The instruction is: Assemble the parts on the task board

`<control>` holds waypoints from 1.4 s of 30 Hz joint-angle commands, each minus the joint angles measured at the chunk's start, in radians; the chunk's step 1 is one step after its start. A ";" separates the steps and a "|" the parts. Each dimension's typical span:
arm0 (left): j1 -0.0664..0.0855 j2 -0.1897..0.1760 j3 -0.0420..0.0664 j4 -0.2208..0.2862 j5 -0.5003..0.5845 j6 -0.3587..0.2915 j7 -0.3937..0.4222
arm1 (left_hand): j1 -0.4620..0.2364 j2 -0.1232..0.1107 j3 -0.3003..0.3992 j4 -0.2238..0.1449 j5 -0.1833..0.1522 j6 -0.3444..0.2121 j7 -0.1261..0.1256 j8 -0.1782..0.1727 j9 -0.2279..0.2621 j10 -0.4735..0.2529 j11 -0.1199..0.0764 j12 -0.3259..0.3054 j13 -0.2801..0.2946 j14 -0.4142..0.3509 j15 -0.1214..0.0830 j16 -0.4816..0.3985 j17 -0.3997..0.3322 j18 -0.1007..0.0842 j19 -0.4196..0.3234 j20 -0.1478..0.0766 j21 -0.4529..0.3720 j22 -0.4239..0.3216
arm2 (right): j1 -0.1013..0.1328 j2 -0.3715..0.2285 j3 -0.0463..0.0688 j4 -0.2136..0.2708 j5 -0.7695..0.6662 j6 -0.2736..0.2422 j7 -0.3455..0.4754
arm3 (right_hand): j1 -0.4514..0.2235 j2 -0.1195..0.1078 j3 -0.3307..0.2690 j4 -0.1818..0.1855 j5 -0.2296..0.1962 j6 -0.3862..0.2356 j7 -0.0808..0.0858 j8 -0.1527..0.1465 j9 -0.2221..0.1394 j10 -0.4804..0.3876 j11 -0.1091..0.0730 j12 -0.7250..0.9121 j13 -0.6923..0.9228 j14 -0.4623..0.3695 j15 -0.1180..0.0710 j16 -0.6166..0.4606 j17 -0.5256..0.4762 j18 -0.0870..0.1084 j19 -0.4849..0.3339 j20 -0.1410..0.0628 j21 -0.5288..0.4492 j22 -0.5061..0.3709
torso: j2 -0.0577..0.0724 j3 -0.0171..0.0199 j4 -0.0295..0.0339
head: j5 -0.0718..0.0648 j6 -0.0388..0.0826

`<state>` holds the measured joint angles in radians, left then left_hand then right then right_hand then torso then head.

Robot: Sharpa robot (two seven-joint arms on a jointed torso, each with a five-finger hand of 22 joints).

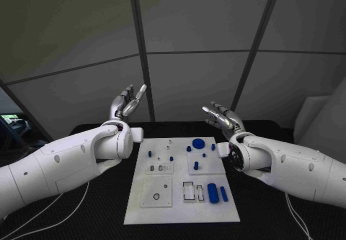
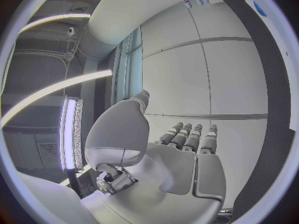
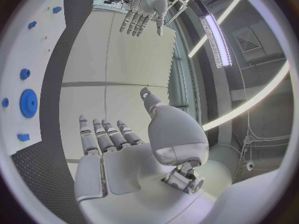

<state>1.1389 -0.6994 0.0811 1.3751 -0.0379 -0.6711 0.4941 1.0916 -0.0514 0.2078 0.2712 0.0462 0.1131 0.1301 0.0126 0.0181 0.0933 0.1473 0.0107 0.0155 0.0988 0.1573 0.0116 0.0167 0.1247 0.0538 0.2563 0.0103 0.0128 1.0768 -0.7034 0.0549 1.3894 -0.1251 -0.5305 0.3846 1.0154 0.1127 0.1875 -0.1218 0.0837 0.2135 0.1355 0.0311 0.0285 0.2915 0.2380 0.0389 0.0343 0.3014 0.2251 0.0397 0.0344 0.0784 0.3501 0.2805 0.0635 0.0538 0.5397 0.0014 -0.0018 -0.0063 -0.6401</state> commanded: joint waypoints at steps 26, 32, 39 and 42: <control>0.000 -0.158 -0.002 0.172 -0.057 0.124 -0.011 | 0.182 0.011 -0.011 -0.085 0.005 0.753 0.097 0.193 0.079 0.850 0.033 0.200 0.066 0.894 -0.017 0.243 0.113 0.062 0.746 0.000 0.355 0.157 | 0.108 -0.014 0.017 -0.092 -1.105 0.212 -0.250 | 0.241 -0.119 0.148 -0.149 0.118 0.815 0.049 0.062 0.039 0.895 -0.124 0.034 0.030 1.071 -0.186 0.202 0.093 0.106 0.658 -0.128 0.394 0.163 | 0.109 -0.0054 0.0145 | -0.004 0.009; -0.002 -0.197 -0.001 0.243 -0.081 0.147 -0.033 | 0.195 0.014 -0.027 -0.103 0.006 0.801 0.080 0.185 0.063 0.927 0.010 0.186 0.062 0.997 -0.047 0.242 0.147 0.060 0.820 -0.030 0.387 0.165 | 0.134 -0.005 0.017 -0.084 -1.310 0.288 -0.343 | 0.246 -0.136 0.126 -0.137 0.123 0.843 0.033 0.048 0.039 0.924 -0.144 0.024 0.030 1.174 -0.213 0.293 0.165 0.101 0.704 -0.173 0.532 0.245 | 0.146 -0.0115 0.0267 | -0.016 0.016; -0.008 -0.215 -0.001 0.291 -0.092 0.138 -0.065 | 0.193 0.010 -0.039 -0.108 0.006 0.815 0.076 0.175 0.055 0.948 0.005 0.172 0.061 1.021 -0.054 0.231 0.164 0.060 0.843 -0.038 0.397 0.167 | 0.141 0.007 0.017 -0.069 -1.479 0.347 -0.424 | 0.230 -0.153 0.153 -0.114 0.131 0.862 0.017 0.033 0.038 0.944 -0.158 0.023 0.031 1.192 -0.229 0.633 0.359 0.101 0.730 -0.196 0.709 0.355 | 0.176 -0.0144 0.0398 | -0.026 0.023; -0.012 -0.217 -0.001 0.303 -0.093 0.139 -0.071 | 0.193 0.010 -0.040 -0.108 0.006 0.816 0.075 0.173 0.054 0.949 0.005 0.169 0.060 1.021 -0.054 0.227 0.166 0.060 0.847 -0.039 0.399 0.168 | 0.142 0.012 0.017 -0.066 -1.520 0.363 -0.443 | 0.220 -0.167 0.166 -0.105 0.128 0.850 0.020 0.033 0.038 0.918 -0.154 0.023 0.030 1.207 -0.223 0.772 0.500 0.102 0.725 -0.192 0.750 0.382 | 0.184 -0.0156 0.0414 | -0.027 0.026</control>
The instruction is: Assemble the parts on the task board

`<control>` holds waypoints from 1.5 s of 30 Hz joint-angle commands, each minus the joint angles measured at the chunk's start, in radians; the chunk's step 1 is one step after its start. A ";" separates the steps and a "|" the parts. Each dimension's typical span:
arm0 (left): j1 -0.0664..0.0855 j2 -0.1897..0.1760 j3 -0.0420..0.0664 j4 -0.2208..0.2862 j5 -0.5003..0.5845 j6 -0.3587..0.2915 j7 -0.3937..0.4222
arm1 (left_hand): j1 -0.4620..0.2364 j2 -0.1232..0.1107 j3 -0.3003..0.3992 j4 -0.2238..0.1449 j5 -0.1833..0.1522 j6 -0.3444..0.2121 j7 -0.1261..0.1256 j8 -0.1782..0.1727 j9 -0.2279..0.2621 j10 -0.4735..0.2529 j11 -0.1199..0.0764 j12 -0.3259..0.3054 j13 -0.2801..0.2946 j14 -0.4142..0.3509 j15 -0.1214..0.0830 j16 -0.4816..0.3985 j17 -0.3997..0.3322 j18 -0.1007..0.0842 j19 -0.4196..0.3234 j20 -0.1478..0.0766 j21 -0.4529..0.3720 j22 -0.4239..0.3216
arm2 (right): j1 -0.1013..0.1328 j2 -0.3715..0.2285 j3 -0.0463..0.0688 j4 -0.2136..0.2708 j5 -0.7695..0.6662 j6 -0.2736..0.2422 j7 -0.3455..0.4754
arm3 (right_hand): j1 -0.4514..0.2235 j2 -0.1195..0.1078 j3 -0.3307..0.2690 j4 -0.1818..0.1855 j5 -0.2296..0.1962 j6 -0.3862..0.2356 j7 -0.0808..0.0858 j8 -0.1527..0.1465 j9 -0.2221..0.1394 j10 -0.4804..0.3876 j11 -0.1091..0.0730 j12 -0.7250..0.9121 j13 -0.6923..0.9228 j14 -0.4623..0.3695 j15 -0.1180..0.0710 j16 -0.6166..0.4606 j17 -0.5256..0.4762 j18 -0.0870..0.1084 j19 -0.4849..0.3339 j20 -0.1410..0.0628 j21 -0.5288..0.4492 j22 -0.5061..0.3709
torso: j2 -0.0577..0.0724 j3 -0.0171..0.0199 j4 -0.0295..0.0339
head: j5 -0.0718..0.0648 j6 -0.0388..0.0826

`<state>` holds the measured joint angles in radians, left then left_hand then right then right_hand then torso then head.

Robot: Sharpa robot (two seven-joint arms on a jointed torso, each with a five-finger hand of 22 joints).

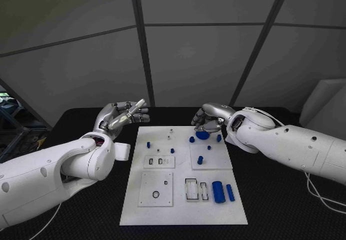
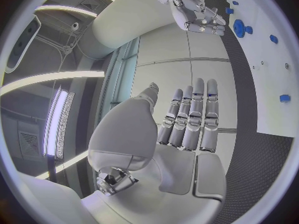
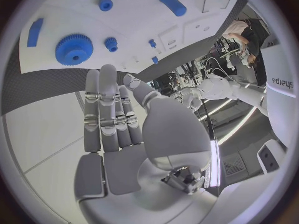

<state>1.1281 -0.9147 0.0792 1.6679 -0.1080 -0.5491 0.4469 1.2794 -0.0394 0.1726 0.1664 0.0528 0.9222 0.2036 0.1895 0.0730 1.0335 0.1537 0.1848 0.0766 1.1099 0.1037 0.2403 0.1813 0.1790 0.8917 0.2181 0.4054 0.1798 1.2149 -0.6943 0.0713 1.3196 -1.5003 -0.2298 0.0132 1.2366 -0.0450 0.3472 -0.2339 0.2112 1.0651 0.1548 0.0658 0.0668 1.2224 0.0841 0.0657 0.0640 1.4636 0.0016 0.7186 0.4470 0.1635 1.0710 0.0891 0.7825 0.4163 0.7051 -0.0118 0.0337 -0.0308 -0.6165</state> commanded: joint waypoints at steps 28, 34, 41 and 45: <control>-0.005 -0.007 0.001 0.033 -0.023 0.034 -0.029 | 0.003 0.002 -0.013 -0.006 -0.001 0.005 0.007 -0.019 -0.006 0.005 0.004 -0.028 -0.005 0.001 0.004 -0.027 0.009 0.003 0.021 -0.002 0.013 0.003 | 0.004 0.054 0.000 -0.025 -0.227 0.171 -0.103 | 0.003 -0.044 0.041 0.060 -0.007 -0.037 0.001 0.002 0.002 -0.074 0.011 0.004 0.005 0.042 0.009 0.527 0.563 -0.008 0.065 0.015 0.269 0.271 | 0.040 -0.0012 0.0084 | -0.003 0.006; -0.005 -0.009 0.001 0.031 -0.023 0.035 -0.030 | 0.003 0.002 -0.014 -0.006 -0.001 0.005 0.008 -0.020 -0.006 0.005 0.004 -0.029 -0.006 0.001 0.005 -0.029 0.010 0.003 0.021 -0.001 0.013 0.003 | 0.004 0.061 -0.001 -0.029 -0.228 0.183 -0.097 | 0.008 -0.040 0.052 0.067 -0.007 -0.024 0.002 0.005 0.003 -0.055 0.008 0.009 0.006 0.044 0.008 0.560 0.602 -0.013 0.080 0.014 0.300 0.311 | 0.043 -0.0002 0.0069 | -0.001 0.004; -0.004 -0.010 0.001 0.029 -0.023 0.037 -0.032 | 0.003 0.002 -0.014 -0.006 -0.001 0.005 0.008 -0.020 -0.006 0.004 0.005 -0.029 -0.006 0.001 0.005 -0.029 0.010 0.003 0.021 -0.001 0.013 0.003 | 0.004 0.063 -0.001 -0.026 -0.228 0.186 -0.090 | 0.015 -0.035 0.067 0.074 -0.005 -0.009 0.000 0.007 0.004 -0.027 0.003 0.016 0.008 0.045 0.005 0.587 0.633 -0.017 0.093 0.012 0.329 0.346 | 0.045 0.0007 0.0072 | -0.002 0.006; -0.004 -0.010 0.001 0.029 -0.023 0.038 -0.034 | 0.003 0.002 -0.014 -0.006 -0.001 0.005 0.008 -0.020 -0.006 0.004 0.005 -0.030 -0.006 0.001 0.005 -0.030 0.010 0.003 0.022 -0.001 0.013 0.003 | 0.004 0.064 -0.001 -0.026 -0.228 0.184 -0.086 | 0.017 -0.033 0.075 0.079 -0.005 0.000 -0.002 0.007 0.004 -0.013 0.000 0.016 0.008 0.044 0.003 0.599 0.645 -0.019 0.094 0.010 0.340 0.359 | 0.046 0.0010 0.0074 | -0.001 0.005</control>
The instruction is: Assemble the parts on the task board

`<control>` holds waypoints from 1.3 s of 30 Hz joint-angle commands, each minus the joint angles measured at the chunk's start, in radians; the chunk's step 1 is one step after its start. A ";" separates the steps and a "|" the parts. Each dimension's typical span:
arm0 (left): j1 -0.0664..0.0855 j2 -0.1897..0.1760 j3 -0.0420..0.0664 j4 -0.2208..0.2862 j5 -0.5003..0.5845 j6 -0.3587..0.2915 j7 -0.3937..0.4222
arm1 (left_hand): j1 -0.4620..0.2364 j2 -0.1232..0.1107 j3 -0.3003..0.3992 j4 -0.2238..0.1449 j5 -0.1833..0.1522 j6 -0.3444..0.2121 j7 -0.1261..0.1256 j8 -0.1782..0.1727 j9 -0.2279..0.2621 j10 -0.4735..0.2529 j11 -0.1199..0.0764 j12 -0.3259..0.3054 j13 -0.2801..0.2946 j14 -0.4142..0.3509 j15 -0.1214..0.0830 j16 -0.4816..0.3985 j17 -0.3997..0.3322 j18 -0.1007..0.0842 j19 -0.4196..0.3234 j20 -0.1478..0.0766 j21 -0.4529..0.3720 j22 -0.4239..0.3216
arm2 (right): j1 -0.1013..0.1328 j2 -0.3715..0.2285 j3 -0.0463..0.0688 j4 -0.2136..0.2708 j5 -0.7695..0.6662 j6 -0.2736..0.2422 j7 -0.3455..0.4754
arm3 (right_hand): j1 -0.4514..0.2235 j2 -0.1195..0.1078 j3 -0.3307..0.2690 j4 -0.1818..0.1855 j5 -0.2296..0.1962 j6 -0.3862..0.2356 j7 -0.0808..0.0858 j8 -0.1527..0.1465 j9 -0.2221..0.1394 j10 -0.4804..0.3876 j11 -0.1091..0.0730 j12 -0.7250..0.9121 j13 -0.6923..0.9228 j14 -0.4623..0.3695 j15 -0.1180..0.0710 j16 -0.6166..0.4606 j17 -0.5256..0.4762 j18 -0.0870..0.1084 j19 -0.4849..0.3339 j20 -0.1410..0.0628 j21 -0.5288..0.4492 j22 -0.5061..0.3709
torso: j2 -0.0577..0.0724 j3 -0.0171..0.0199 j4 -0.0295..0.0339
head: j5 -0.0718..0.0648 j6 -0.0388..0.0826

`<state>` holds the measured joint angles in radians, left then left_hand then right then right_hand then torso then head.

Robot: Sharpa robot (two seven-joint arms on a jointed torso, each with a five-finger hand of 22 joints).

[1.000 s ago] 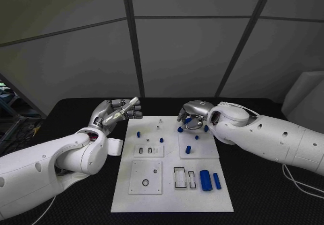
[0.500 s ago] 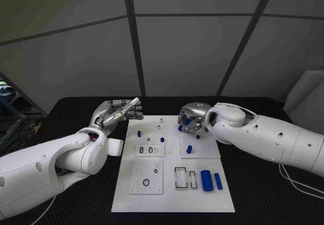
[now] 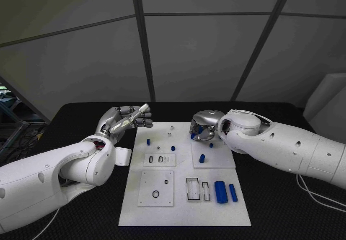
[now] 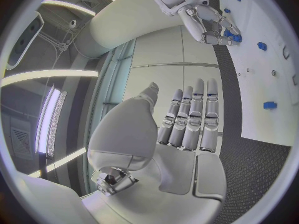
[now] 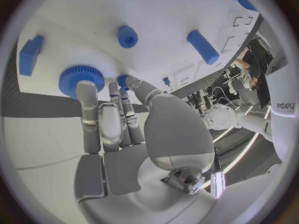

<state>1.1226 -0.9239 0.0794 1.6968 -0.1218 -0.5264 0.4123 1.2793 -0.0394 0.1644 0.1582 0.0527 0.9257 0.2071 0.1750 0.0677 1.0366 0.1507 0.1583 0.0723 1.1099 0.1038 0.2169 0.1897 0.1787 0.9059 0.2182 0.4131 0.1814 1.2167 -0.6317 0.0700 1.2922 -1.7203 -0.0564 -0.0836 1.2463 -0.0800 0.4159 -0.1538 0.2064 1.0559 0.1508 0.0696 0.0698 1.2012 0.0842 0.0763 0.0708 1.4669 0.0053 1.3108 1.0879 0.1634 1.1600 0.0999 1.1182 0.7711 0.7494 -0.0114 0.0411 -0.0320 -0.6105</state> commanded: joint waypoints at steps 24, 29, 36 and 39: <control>0.001 0.000 0.001 -0.009 -0.010 0.024 -0.007 | 0.004 0.001 -0.010 -0.001 -0.001 -0.001 0.010 -0.012 -0.002 -0.002 0.011 -0.011 -0.002 0.001 0.007 -0.013 0.005 0.003 0.007 -0.001 0.006 0.001 | 0.002 -0.015 0.001 0.054 0.009 -0.250 0.013 | 0.034 0.042 0.039 0.021 -0.029 0.083 -0.016 0.027 0.016 0.080 -0.023 0.020 0.014 0.043 -0.023 0.055 0.064 -0.029 0.032 -0.010 0.063 0.079 | 0.007 0.0007 0.0015 | 0.003 0.005; 0.001 -0.001 0.001 -0.010 -0.010 0.025 -0.006 | 0.004 0.001 -0.011 -0.001 -0.001 -0.001 0.011 -0.012 -0.002 -0.002 0.012 -0.011 -0.002 0.001 0.007 -0.014 0.005 0.003 0.007 0.000 0.006 0.001 | 0.002 0.007 0.001 0.031 0.012 -0.289 0.004 | 0.032 0.042 0.039 0.024 -0.034 0.083 -0.016 0.026 0.016 0.082 -0.024 0.019 0.014 0.043 -0.023 0.057 0.066 -0.030 0.032 -0.010 0.065 0.081 | 0.008 -0.0004 0.0028 | 0.005 0.004; 0.001 0.000 0.001 -0.010 -0.010 0.027 -0.008 | 0.004 0.001 -0.012 0.000 -0.001 -0.001 0.011 -0.012 -0.002 -0.002 0.012 -0.012 -0.002 0.001 0.007 -0.014 0.006 0.002 0.007 0.000 0.006 0.001 | 0.003 0.063 0.001 -0.029 0.025 -0.287 -0.004 | 0.024 0.039 0.037 0.033 -0.046 0.081 -0.016 0.022 0.016 0.081 -0.023 0.015 0.015 0.042 -0.023 0.060 0.068 -0.030 0.032 -0.010 0.068 0.083 | 0.011 -0.0001 0.0030 | 0.010 0.001; 0.002 0.001 0.001 -0.010 -0.010 0.028 -0.008 | 0.001 0.001 -0.015 0.001 -0.001 0.000 0.011 -0.013 -0.002 -0.001 0.012 -0.013 -0.002 0.001 0.008 -0.017 0.007 0.002 0.007 0.000 0.006 0.001 | 0.003 0.085 0.001 -0.051 0.030 -0.281 -0.007 | 0.024 0.039 0.037 0.033 -0.047 0.081 -0.016 0.022 0.016 0.080 -0.023 0.015 0.015 0.042 -0.023 0.060 0.069 -0.030 0.031 -0.010 0.068 0.083 | 0.011 0.0001 0.0032 | 0.011 -0.001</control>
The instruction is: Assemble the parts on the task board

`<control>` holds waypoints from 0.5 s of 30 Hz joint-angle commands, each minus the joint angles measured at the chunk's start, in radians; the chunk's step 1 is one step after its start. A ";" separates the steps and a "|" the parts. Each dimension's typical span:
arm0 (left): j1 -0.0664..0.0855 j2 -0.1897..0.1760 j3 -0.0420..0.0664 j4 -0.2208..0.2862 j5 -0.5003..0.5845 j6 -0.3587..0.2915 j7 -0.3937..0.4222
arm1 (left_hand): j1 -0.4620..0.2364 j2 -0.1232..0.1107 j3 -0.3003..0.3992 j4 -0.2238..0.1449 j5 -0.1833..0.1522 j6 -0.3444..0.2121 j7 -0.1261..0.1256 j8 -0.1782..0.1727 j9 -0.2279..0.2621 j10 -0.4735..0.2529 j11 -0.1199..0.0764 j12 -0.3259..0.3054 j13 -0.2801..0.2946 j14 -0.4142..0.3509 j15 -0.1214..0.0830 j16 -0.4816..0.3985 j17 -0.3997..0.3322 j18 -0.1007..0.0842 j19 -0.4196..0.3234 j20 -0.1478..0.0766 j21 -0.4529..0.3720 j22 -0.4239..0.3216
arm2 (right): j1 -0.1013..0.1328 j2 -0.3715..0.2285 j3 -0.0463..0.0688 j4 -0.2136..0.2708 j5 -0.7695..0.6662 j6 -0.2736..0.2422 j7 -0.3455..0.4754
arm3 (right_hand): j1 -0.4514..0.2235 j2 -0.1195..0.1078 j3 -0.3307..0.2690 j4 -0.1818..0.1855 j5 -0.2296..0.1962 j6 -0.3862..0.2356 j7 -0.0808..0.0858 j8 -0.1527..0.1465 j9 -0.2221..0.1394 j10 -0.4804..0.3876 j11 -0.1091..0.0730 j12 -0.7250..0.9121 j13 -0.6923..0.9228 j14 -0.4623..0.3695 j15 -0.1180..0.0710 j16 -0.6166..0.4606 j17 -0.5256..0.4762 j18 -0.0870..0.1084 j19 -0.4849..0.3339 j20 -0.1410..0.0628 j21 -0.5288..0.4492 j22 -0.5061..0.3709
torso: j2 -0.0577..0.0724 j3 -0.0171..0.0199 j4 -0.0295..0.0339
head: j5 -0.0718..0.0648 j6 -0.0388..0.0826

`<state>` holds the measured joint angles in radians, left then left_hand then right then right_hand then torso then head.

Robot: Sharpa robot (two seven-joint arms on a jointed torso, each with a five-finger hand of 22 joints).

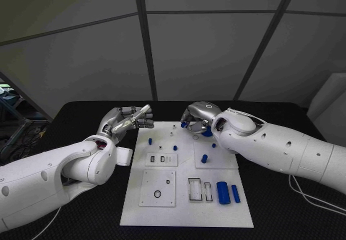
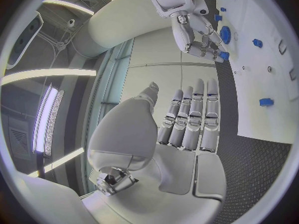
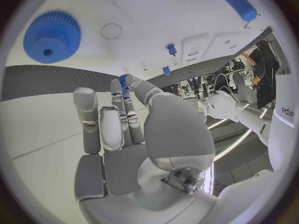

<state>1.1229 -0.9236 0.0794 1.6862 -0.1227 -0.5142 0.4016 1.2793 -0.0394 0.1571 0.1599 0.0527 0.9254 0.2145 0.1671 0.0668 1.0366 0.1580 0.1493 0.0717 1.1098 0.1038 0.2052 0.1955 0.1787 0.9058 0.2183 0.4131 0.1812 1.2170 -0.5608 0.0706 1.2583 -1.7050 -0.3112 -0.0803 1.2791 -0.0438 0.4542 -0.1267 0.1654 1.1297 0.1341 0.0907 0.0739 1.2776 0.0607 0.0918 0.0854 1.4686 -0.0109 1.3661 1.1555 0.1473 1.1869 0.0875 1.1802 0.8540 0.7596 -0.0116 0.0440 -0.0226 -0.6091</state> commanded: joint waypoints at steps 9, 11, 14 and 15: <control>0.002 0.000 0.001 0.003 -0.009 0.018 0.001 | 0.000 0.001 -0.008 0.000 -0.001 0.001 0.004 -0.005 -0.001 -0.001 0.005 -0.004 -0.001 0.000 0.008 -0.006 0.001 0.002 0.007 0.000 0.006 0.001 | 0.003 0.070 0.000 -0.072 0.022 0.005 -0.011 | -0.011 0.002 -0.001 0.010 -0.010 0.005 0.001 -0.001 0.011 0.002 0.002 -0.003 0.001 0.040 -0.006 0.007 0.003 -0.014 0.004 0.003 0.007 0.001 | 0.004 -0.0009 0.0024 | 0.005 -0.005; 0.002 0.000 0.001 0.004 -0.009 0.019 0.001 | 0.000 0.001 -0.008 0.000 -0.001 0.001 0.004 -0.005 -0.001 -0.001 0.005 -0.004 -0.001 0.000 0.008 -0.006 0.001 0.002 0.007 0.000 0.006 0.001 | 0.003 0.079 0.000 -0.082 0.023 0.009 -0.011 | -0.011 0.002 -0.001 0.011 -0.011 0.005 0.002 -0.001 0.011 0.002 0.002 -0.003 0.001 0.040 -0.006 0.007 0.003 -0.014 0.003 0.003 0.007 0.001 | 0.004 -0.0012 0.0025 | 0.005 -0.006; 0.002 0.001 0.001 0.004 -0.009 0.020 0.000 | 0.000 0.001 -0.008 0.000 -0.001 0.001 0.004 -0.005 -0.001 -0.001 0.005 -0.004 -0.001 0.000 0.008 -0.006 0.001 0.002 0.007 0.000 0.006 0.001 | 0.003 0.091 0.000 -0.096 0.023 0.009 -0.012 | -0.012 0.002 -0.001 0.011 -0.011 0.004 0.002 -0.002 0.011 0.001 0.002 -0.004 0.001 0.040 -0.006 0.007 0.003 -0.014 0.003 0.003 0.006 0.000 | 0.005 -0.0009 0.0015 | 0.004 -0.003; 0.003 0.001 0.001 0.004 -0.009 0.019 0.000 | 0.000 0.001 -0.008 -0.001 -0.001 0.001 0.004 -0.005 -0.001 0.000 0.005 -0.004 -0.001 0.000 0.008 -0.006 0.001 0.002 0.007 0.000 0.006 0.001 | 0.003 0.095 0.000 -0.101 0.023 0.008 -0.012 | -0.012 0.002 -0.001 0.011 -0.011 0.004 0.002 -0.002 0.011 0.001 0.002 -0.004 0.001 0.040 -0.006 0.007 0.003 -0.014 0.003 0.003 0.006 0.000 | 0.005 0.0001 0.0003 | 0.005 -0.002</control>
<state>1.1236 -0.9229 0.0796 1.6882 -0.1229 -0.5098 0.3997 1.2793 -0.0394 0.1541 0.1597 0.0527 0.9254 0.2144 0.1672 0.0668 1.0366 0.1580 0.1489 0.0719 1.1098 0.1038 0.2034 0.1955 0.1787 0.9057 0.2183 0.4131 0.1811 1.2173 -0.4677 0.0704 1.1618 -1.6868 -0.3083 -0.0887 1.2789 -0.0444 0.4549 -0.1209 0.1562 1.1263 0.1341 0.0848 0.0743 1.2775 0.0606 0.0918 0.0853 1.4685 -0.0109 1.3709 1.1570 0.1474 1.1869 0.0875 1.1842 0.8539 0.7637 -0.0128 0.0461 -0.0179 -0.6129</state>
